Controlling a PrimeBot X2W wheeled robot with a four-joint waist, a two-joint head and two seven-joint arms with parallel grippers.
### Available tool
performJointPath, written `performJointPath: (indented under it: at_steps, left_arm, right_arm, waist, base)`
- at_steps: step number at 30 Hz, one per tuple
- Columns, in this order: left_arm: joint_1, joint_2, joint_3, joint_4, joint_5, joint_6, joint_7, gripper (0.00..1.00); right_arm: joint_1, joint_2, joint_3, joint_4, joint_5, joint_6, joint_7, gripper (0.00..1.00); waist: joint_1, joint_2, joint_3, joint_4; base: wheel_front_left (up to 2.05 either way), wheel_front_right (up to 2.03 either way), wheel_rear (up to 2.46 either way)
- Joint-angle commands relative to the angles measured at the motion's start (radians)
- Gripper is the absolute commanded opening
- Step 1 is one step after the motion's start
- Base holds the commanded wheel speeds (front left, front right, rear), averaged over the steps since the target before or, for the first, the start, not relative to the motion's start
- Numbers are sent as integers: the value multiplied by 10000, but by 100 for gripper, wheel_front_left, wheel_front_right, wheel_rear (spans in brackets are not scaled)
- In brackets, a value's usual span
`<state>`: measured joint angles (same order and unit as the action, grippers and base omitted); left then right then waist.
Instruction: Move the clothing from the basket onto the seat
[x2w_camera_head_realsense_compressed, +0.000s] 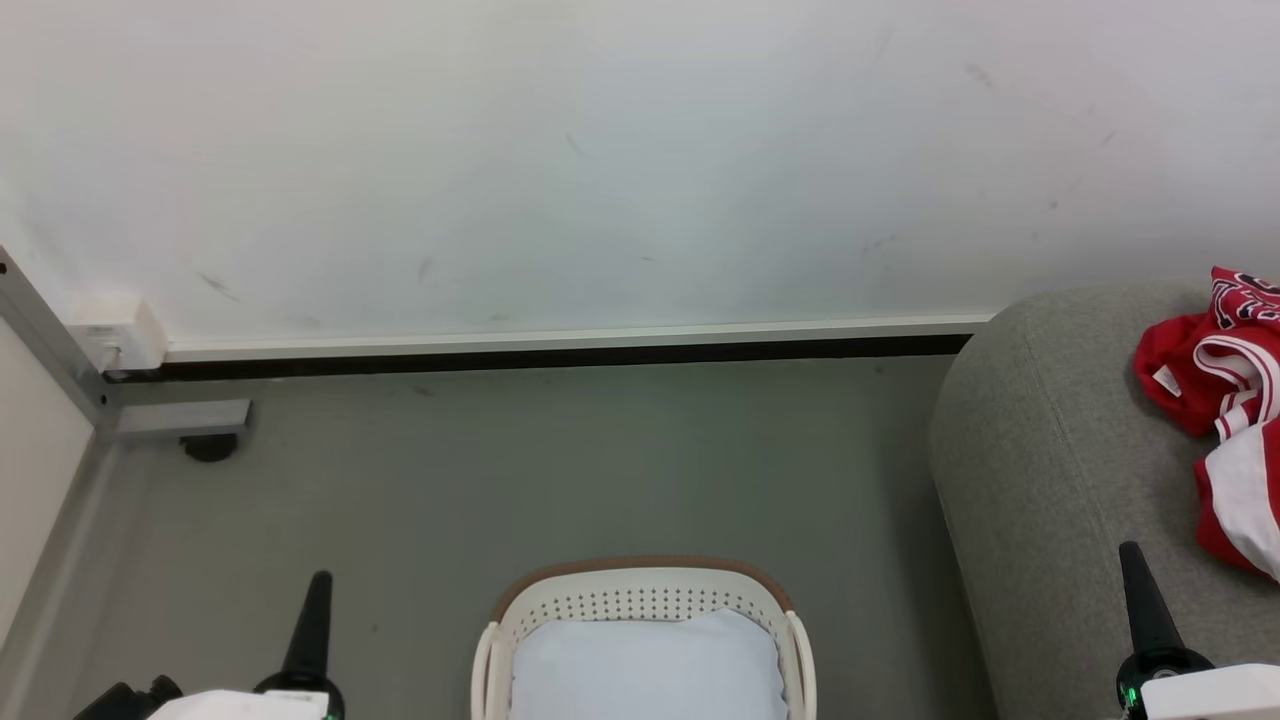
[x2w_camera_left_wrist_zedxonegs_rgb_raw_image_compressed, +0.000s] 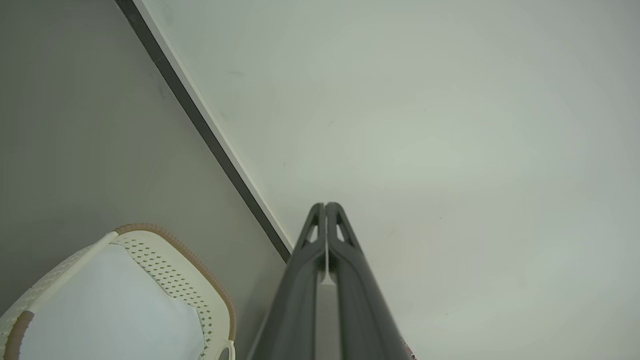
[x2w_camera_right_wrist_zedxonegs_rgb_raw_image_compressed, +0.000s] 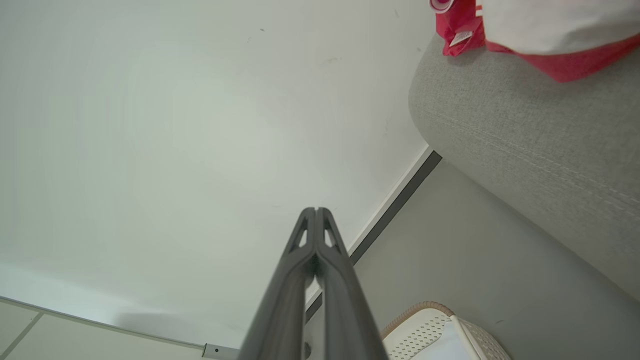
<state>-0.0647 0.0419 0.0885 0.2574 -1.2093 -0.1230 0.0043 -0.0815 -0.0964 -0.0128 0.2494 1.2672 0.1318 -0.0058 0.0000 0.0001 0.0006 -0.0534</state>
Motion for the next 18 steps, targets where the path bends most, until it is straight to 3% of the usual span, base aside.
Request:
performJointPath:
  at_steps: [1,18]
  left_arm:
    - [-198,93,50,-93,-176,-46,67,0]
    - [-311,105,141,-113,-1677,-70,475,0]
  right_arm:
    - [-231,-20,-94,-111,218,-11,49,0]
    - [-253,138,-418,-100,1496,-14,466,0]
  waist:
    - [0,-1,1,8]
    - [0,-1,9,180]
  base:
    - [0,0,0]
    - [0,0,0]
